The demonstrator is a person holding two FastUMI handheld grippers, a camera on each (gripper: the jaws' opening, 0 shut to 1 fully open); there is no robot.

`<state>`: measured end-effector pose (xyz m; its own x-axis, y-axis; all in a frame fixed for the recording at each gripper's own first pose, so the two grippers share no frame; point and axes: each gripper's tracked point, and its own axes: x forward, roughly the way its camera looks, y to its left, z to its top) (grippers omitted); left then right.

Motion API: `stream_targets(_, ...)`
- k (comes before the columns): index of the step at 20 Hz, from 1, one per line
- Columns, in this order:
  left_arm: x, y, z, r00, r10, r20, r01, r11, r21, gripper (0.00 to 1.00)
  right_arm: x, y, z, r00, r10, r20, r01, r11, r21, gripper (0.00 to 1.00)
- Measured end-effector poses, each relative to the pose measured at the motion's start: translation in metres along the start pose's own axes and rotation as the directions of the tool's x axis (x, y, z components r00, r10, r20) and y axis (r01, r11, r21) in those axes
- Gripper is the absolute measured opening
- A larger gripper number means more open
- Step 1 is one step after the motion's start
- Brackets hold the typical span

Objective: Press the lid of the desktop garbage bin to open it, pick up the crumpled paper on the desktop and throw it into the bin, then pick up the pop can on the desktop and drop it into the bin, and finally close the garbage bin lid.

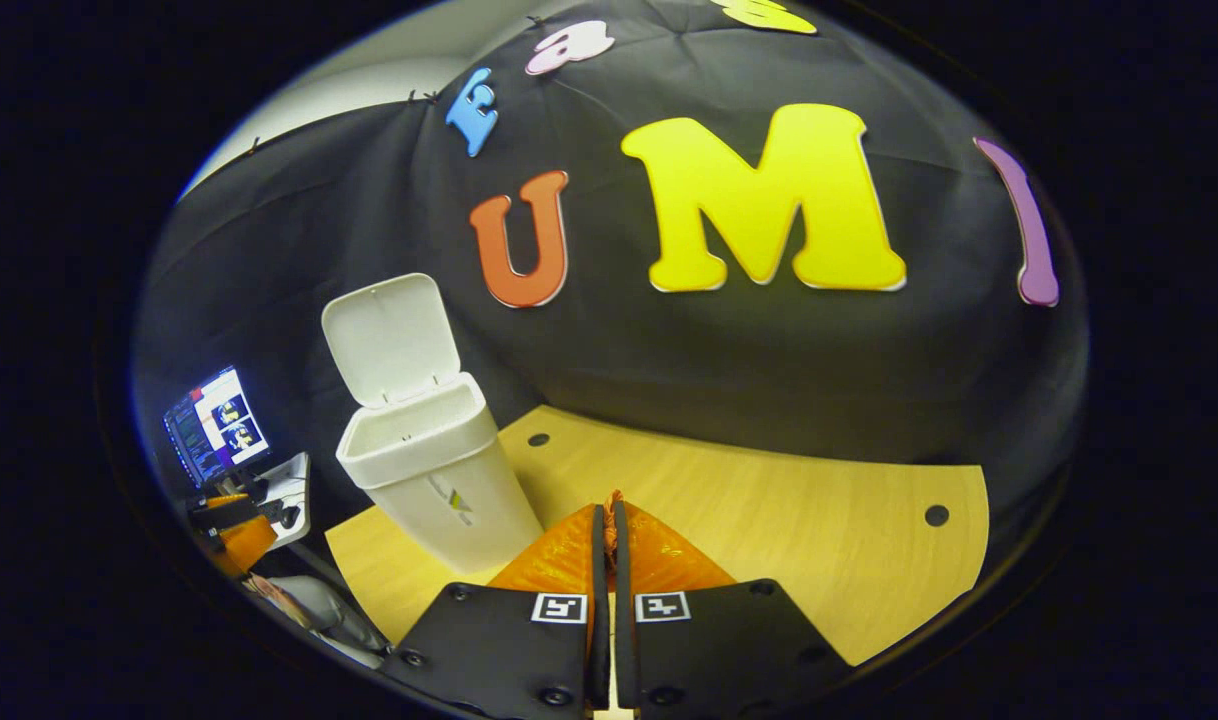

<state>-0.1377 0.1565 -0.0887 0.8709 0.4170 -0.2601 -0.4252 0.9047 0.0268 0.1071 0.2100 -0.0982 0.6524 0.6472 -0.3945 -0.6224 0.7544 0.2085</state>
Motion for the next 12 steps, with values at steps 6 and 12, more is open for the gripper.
stream_targets(6, -0.020, 0.045, -0.004, 0.997, 0.080, 0.001, -0.080, 0.996, -0.048, 0.97, 0.051, 0.094, 0.043, 0.989, 0.137, 0.052, -0.135, 0.990, -0.042, 0.02)
stream_targets(12, -0.045, 0.093, -0.008, 0.980, 0.198, 0.002, -0.197, 0.978, -0.070, 0.97, 0.102, 0.175, 0.061, 0.971, 0.238, 0.038, -0.231, 0.965, -0.121, 0.02)
